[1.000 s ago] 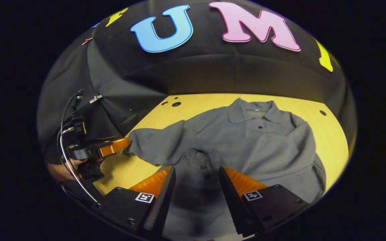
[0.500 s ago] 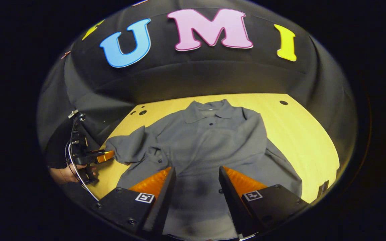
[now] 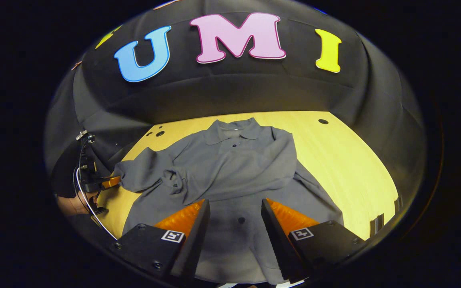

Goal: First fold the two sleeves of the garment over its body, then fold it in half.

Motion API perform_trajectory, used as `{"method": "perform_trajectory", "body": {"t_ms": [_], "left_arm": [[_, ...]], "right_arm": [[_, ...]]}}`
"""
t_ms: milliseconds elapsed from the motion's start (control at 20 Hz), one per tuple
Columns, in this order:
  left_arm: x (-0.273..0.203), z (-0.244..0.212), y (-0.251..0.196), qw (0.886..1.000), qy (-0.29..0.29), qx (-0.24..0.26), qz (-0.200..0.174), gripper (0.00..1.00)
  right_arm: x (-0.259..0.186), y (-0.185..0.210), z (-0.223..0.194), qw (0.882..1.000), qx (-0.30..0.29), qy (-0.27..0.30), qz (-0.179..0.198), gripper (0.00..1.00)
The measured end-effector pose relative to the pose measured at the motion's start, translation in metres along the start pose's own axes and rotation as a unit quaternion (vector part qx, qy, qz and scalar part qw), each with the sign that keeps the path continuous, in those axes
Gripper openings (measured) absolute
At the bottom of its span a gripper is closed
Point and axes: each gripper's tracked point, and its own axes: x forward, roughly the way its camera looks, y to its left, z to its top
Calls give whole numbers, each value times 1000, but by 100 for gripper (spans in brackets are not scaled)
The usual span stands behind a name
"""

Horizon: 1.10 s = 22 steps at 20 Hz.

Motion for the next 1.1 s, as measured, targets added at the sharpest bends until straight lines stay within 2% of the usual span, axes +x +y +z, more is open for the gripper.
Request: {"method": "perform_trajectory", "body": {"t_ms": [300, 650, 900, 1100], "left_arm": [[-54, 19, 18, 999, -39, -19, 30, 7], [-115, 61, 2, 994, -90, -36, 48, 6], [-151, 90, -34, 991, -118, -43, 50, 6], [-175, 122, -88, 988, -149, -22, 24, 6]], "right_arm": [[-9, -30, 1, 1000, 12, -8, -9, 81], [-12, -61, 7, 1000, 12, -13, -1, 81], [-11, -89, 12, 1000, 20, -16, 1, 81], [-14, -118, 9, 999, 27, -19, -5, 81]]}}
